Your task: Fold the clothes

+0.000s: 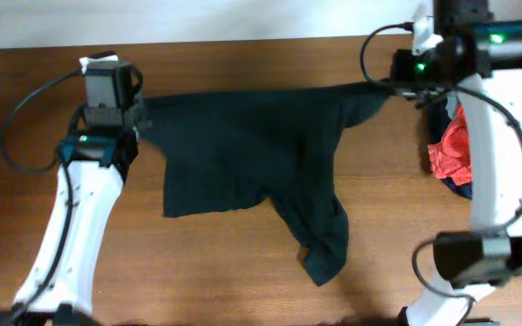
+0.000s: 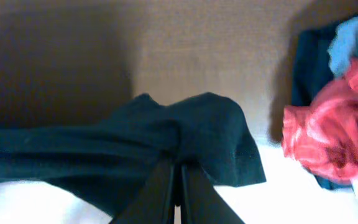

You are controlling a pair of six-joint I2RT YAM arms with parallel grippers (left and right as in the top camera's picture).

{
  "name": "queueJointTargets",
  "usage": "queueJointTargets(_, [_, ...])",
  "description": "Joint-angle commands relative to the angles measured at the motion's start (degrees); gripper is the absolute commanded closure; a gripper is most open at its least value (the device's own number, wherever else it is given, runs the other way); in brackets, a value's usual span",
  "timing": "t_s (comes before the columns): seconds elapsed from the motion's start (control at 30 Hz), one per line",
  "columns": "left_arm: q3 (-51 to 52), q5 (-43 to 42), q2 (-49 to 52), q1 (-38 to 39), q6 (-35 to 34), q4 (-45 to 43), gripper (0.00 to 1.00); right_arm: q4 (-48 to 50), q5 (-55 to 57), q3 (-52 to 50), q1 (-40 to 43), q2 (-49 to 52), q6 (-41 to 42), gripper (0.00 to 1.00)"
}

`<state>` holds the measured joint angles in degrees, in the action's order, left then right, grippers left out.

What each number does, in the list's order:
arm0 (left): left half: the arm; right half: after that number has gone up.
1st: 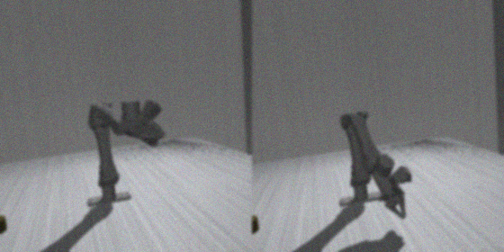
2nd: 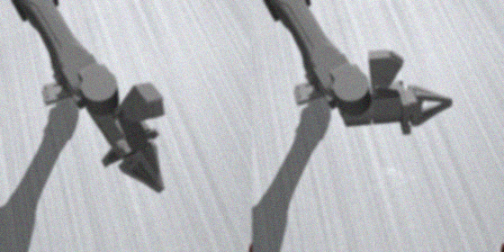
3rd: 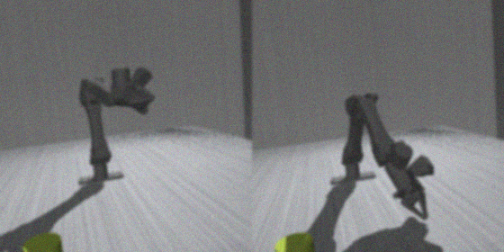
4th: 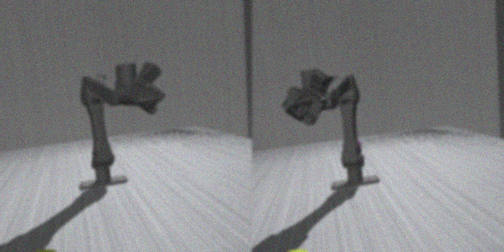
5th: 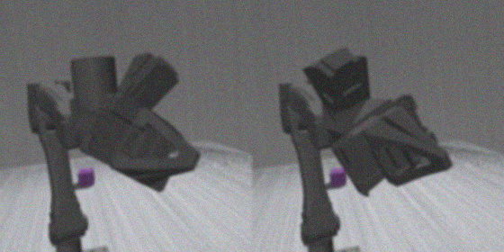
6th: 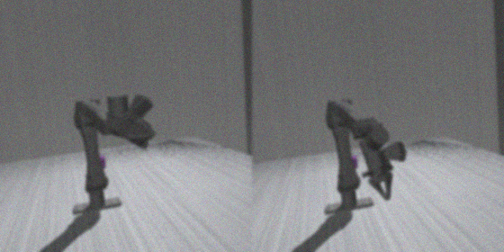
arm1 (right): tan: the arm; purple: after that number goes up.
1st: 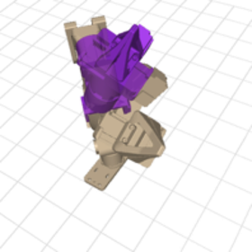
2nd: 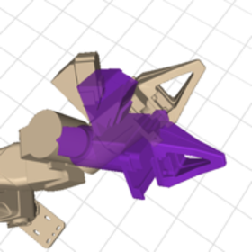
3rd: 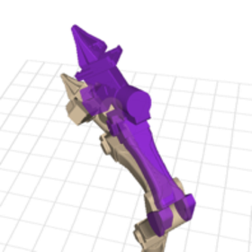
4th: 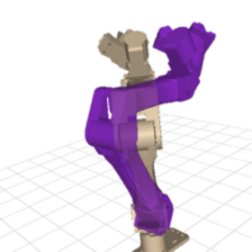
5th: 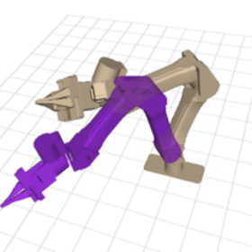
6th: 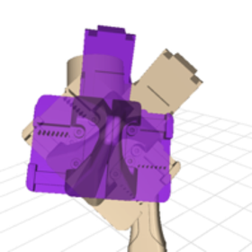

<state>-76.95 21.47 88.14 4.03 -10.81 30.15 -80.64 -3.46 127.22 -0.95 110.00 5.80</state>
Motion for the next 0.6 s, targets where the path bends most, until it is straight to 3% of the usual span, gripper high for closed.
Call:
queueJointTargets(0.0, [-0.57,3.87,5.01,-1.38,-0.5,-3.52,0.99,3.02,3.65,0.07,0.59,4.26,-0.02,0.96])
queueJointTargets(0.33, [-0.57,3.87,16.65,-1.38,-0.48,-19.21,0.99,16.46,2.14,0.07,0.59,14.29,0.46,0.96])
queueJointTargets(0.57, [-0.57,6.99,18.08,-1.38,-0.26,-23.76,0.99,22.6,-2.38,0.07,0.59,15.41,0.63,0.96])
